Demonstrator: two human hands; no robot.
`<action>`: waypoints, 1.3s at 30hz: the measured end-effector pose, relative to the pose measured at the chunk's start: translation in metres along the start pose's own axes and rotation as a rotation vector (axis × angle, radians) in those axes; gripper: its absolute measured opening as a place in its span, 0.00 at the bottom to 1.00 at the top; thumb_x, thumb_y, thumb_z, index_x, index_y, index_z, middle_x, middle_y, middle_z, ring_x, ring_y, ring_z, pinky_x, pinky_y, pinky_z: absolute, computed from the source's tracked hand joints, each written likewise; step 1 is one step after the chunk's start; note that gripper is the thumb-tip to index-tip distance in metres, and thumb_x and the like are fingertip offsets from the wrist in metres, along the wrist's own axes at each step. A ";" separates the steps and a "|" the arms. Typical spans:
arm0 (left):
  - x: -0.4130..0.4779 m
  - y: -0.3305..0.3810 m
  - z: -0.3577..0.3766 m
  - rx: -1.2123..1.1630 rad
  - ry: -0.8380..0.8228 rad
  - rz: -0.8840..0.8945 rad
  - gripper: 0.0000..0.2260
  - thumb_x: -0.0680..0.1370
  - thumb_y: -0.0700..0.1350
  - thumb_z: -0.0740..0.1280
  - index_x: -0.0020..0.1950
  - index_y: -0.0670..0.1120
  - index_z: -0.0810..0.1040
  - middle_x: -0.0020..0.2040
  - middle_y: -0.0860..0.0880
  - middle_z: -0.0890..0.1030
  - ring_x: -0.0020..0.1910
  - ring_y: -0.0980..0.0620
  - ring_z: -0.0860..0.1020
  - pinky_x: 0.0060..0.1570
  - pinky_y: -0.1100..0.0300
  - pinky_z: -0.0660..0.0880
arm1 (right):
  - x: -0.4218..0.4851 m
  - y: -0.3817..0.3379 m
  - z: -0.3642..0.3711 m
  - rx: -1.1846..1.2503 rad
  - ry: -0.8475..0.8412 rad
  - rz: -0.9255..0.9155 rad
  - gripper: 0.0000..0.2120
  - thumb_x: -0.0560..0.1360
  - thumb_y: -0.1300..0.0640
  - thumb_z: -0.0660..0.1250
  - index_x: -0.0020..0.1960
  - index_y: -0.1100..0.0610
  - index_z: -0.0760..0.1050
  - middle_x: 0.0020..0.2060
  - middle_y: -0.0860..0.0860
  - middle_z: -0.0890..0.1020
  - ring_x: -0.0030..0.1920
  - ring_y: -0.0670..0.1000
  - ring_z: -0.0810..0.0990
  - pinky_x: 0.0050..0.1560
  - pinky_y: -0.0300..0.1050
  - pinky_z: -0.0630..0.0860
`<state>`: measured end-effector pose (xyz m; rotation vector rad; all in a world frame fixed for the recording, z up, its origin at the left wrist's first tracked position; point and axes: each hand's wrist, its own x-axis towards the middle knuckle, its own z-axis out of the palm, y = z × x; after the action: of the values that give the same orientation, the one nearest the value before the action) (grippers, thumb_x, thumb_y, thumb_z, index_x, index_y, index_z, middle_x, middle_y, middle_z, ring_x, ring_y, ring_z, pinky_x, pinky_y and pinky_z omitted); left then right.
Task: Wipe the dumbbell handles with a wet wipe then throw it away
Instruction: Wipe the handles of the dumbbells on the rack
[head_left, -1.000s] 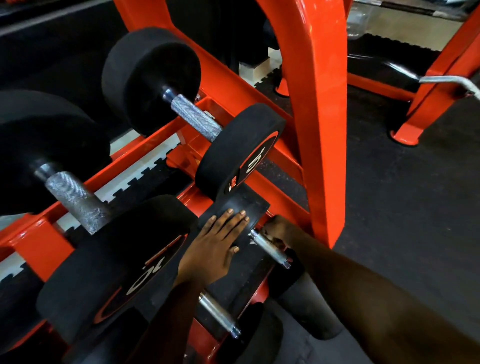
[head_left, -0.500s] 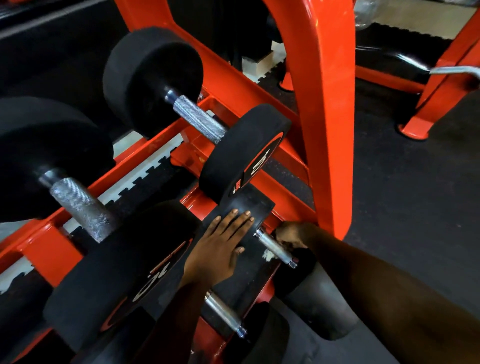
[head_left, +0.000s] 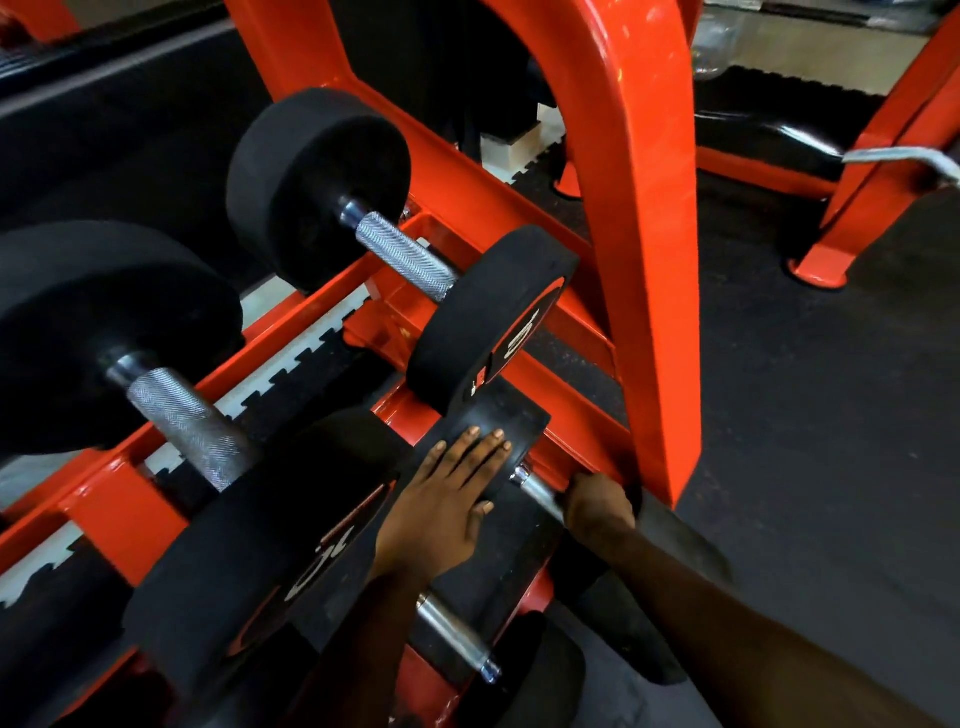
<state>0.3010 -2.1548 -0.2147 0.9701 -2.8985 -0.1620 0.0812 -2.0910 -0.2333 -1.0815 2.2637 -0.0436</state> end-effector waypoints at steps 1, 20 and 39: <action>0.001 0.000 0.000 -0.001 0.009 0.006 0.34 0.82 0.51 0.58 0.84 0.52 0.44 0.84 0.55 0.46 0.82 0.52 0.44 0.80 0.47 0.53 | -0.005 -0.002 -0.002 -0.042 0.027 0.013 0.15 0.78 0.51 0.66 0.59 0.60 0.79 0.56 0.58 0.82 0.58 0.59 0.81 0.54 0.47 0.77; 0.017 0.082 -0.090 -0.835 0.021 -0.155 0.11 0.77 0.50 0.69 0.58 0.51 0.82 0.47 0.51 0.86 0.46 0.51 0.83 0.50 0.56 0.79 | -0.152 0.005 -0.081 0.702 0.236 -0.266 0.12 0.76 0.69 0.64 0.38 0.56 0.77 0.30 0.50 0.77 0.32 0.48 0.77 0.35 0.43 0.78; 0.096 0.152 -0.167 -0.619 0.137 -0.256 0.10 0.78 0.31 0.60 0.49 0.46 0.68 0.38 0.47 0.75 0.43 0.43 0.77 0.39 0.59 0.61 | -0.131 0.071 -0.181 0.790 -0.083 -0.528 0.07 0.77 0.65 0.68 0.42 0.54 0.78 0.31 0.45 0.77 0.33 0.44 0.71 0.36 0.38 0.69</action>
<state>0.1519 -2.1046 -0.0261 1.1472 -2.3395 -0.9010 -0.0047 -1.9918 -0.0395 -1.1421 1.5716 -0.9919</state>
